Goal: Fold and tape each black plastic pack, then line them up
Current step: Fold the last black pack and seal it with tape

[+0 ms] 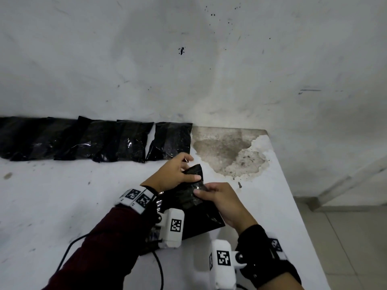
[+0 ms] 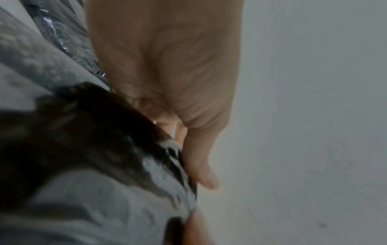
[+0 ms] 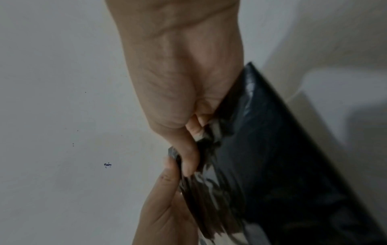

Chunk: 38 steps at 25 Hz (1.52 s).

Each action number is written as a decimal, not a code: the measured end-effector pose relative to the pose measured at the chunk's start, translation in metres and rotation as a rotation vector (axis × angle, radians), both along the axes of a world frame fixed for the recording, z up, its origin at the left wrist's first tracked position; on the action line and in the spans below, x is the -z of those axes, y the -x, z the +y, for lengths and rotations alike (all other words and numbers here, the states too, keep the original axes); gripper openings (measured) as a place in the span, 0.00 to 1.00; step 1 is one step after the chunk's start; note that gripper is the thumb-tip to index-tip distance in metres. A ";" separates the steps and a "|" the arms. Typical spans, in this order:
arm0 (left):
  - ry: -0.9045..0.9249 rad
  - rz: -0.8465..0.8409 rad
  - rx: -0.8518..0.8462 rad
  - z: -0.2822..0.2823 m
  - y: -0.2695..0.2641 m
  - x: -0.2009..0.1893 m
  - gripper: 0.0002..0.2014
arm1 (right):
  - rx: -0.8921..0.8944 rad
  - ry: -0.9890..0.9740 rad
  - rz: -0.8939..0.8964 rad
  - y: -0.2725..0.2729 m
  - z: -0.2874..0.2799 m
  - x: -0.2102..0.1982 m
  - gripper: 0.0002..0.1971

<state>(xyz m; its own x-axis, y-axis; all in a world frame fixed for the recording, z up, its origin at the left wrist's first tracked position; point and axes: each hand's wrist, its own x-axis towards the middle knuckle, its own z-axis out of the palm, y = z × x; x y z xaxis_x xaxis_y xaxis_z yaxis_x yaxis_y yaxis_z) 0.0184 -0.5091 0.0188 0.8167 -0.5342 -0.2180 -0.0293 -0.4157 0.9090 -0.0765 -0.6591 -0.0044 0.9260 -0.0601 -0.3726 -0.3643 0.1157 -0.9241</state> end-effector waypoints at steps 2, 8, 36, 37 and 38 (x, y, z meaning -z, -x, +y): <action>-0.080 -0.202 -0.181 0.005 0.009 0.003 0.24 | 0.106 0.012 0.088 0.001 0.000 0.008 0.08; -0.168 -0.318 -0.564 0.062 0.054 0.035 0.07 | -0.079 1.106 0.315 0.005 0.014 -0.006 0.16; 0.385 0.425 -0.750 0.079 0.108 0.034 0.13 | -0.299 0.828 -0.268 -0.044 0.100 -0.010 0.15; 0.290 0.343 -0.789 0.080 0.105 0.039 0.17 | -0.276 0.864 -0.271 -0.042 0.097 -0.010 0.17; 0.137 0.245 -0.801 0.082 0.103 0.044 0.22 | -0.239 0.911 -0.267 -0.038 0.093 -0.008 0.18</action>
